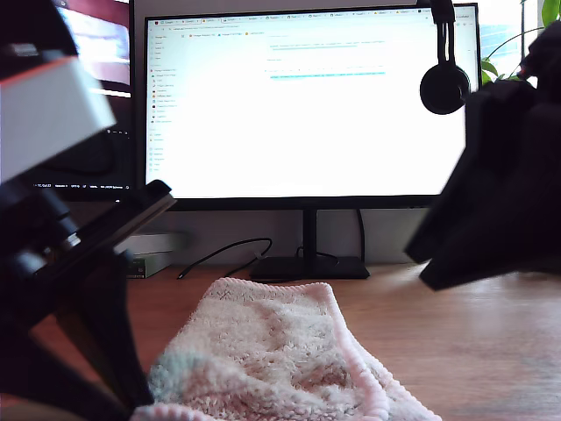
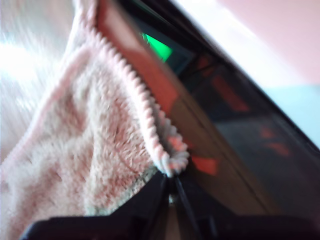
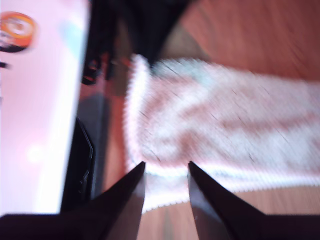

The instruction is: Fold the tea towel to a neat square and place it to the right

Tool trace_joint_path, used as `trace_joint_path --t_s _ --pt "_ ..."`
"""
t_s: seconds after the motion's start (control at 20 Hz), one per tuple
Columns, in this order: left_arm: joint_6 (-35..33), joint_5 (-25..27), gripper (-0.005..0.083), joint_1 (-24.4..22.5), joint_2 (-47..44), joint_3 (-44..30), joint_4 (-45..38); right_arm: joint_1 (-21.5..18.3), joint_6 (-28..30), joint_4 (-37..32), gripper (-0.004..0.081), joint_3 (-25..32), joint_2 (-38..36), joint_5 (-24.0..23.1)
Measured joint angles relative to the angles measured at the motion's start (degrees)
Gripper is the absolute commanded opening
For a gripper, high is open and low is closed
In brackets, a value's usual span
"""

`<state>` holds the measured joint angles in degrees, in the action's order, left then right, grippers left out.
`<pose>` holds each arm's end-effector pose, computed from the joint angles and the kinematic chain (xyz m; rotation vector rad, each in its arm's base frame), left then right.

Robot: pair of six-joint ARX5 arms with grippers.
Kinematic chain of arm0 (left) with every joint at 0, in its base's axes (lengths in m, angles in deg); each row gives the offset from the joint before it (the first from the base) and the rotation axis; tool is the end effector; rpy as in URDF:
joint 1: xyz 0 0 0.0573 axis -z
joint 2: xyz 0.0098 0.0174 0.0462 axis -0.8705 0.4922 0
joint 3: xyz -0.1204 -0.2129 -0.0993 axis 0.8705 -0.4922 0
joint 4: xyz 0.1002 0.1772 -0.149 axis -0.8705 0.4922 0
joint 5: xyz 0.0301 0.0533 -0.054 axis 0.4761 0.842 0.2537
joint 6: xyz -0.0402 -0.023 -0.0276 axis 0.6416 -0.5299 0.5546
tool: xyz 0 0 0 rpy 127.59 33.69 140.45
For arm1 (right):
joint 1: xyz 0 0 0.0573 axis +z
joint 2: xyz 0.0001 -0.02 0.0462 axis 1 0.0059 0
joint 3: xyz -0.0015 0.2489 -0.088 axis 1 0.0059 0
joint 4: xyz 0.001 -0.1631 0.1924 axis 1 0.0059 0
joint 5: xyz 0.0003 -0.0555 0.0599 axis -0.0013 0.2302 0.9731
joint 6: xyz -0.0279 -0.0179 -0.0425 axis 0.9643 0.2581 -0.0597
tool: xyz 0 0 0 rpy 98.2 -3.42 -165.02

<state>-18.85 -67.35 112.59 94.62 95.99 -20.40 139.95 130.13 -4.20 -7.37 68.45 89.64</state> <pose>0.1211 -0.1653 0.1340 1.3910 0.1225 -1.5290 0.0989 0.1304 0.1869 -0.9054 0.3067 1.3368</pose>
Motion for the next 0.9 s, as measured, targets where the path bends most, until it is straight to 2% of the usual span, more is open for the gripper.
trace_joint_path --t_s 0.2,0.35,0.6,0.8,0.9 --pt "3.6 -1.2 -0.0024 -0.1 0.0 6.7 4.9 4.6 -2.9 -2.5 0.0251 0.0 0.0 0.1" --pt "5.4 -3.7 -0.0024 -0.1 0.0 10.3 9.3 6.4 -5.8 -2.7 0.0263 0.0 0.0 -0.2" --pt "9.6 -7.0 -0.0024 -0.1 0.0 16.2 16.1 7.2 -13.8 -5.3 0.0362 0.0 0.2 -3.1" --pt "12.8 -9.2 -0.0024 -0.1 0.0 21.3 17.1 7.3 -20.4 -8.8 0.0395 0.0 2.7 -4.2" --pt "12.8 -9.2 -0.0024 -0.1 0.0 22.0 17.4 7.7 -21.4 -8.9 0.0422 0.0 5.0 -6.7"
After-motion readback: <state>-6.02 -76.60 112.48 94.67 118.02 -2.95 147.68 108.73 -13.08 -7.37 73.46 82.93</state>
